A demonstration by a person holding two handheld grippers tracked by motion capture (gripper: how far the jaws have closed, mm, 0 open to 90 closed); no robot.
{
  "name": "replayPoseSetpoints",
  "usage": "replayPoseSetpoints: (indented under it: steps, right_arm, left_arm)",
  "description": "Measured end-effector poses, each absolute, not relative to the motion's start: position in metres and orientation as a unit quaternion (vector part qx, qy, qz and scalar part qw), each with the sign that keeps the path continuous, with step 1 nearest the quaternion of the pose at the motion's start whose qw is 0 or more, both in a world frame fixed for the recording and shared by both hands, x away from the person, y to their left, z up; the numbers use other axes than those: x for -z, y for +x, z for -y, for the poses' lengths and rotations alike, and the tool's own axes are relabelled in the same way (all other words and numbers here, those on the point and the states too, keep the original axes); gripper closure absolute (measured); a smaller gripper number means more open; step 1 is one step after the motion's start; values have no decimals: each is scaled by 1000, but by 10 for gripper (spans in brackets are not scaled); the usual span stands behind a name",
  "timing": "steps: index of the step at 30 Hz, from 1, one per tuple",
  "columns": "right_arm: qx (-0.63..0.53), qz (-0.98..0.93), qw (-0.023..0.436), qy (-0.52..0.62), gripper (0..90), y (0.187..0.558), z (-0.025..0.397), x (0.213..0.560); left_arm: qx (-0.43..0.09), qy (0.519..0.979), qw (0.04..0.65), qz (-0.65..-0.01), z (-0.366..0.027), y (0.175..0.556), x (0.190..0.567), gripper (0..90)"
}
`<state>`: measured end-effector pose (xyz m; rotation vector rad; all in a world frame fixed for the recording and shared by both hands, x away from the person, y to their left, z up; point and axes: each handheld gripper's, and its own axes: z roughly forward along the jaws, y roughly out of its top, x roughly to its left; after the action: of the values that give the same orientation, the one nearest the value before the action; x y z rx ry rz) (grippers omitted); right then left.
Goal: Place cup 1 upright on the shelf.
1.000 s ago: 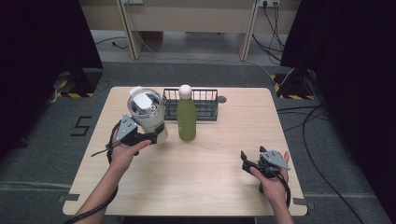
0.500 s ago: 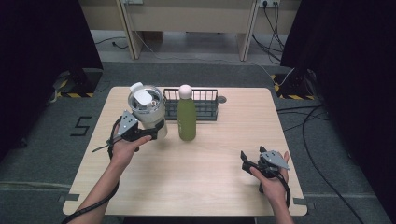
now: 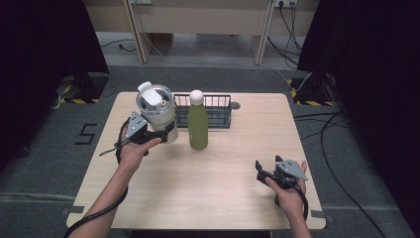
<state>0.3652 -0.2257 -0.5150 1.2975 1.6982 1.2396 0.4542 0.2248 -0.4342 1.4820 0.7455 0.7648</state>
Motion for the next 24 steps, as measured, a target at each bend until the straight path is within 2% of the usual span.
replayPoseSetpoints:
  steps: [24]
  right_arm:
    - [-474,-650,328,496,183,366,226,516]
  left_arm:
    - [-337,638,608,-330,-223,470,428,103]
